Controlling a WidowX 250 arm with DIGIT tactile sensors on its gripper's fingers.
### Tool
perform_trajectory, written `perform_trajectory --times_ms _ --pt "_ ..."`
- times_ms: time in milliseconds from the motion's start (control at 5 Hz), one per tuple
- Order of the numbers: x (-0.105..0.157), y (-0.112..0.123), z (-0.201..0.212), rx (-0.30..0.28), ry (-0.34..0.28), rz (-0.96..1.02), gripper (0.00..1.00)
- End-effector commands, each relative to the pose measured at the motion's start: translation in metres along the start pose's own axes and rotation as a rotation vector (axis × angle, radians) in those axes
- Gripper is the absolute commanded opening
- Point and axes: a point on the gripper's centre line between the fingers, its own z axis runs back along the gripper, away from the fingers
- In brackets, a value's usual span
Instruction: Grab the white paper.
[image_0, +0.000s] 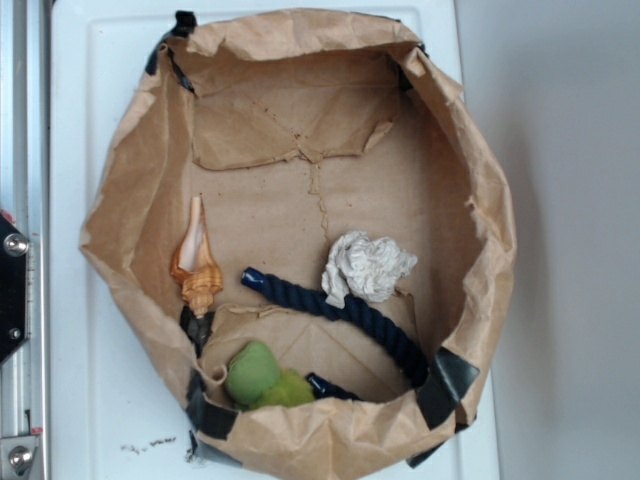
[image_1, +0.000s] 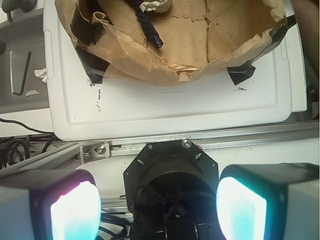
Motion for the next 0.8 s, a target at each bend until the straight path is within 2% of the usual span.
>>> perform_trajectory --times_ms 0,200,600 --pt "0.0 0.0 0.0 0.0 0.0 0.0 1.0" --pt "0.034 0.004 -0.023 -0.022 -0.028 0.043 1.0" --pt "0.034 0.004 -0.023 -0.022 -0.028 0.043 1.0"
